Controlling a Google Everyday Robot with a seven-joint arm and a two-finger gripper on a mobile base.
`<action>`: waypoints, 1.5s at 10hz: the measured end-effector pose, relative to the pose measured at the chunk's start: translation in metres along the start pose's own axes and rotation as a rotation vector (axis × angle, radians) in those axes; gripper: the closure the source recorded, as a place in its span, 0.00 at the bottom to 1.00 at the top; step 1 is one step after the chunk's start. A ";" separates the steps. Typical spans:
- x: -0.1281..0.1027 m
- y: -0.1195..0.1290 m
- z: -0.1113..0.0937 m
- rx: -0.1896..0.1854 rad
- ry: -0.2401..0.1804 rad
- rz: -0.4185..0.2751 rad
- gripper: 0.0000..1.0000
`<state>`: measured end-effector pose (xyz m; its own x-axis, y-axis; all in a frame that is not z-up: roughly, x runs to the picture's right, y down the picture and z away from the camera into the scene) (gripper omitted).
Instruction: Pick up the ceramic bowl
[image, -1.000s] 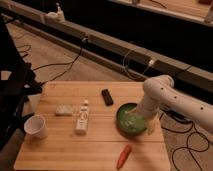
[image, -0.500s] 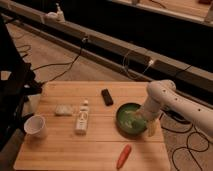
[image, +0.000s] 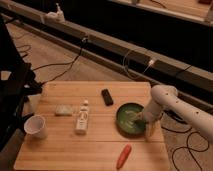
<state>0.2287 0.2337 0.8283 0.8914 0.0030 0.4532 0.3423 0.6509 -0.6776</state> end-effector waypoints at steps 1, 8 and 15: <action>0.001 -0.001 0.002 0.002 -0.012 0.001 0.59; -0.017 -0.023 -0.056 0.143 0.025 -0.051 1.00; -0.069 -0.055 -0.156 0.394 0.029 -0.163 1.00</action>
<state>0.1947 0.0791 0.7440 0.8451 -0.1415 0.5155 0.3444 0.8817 -0.3226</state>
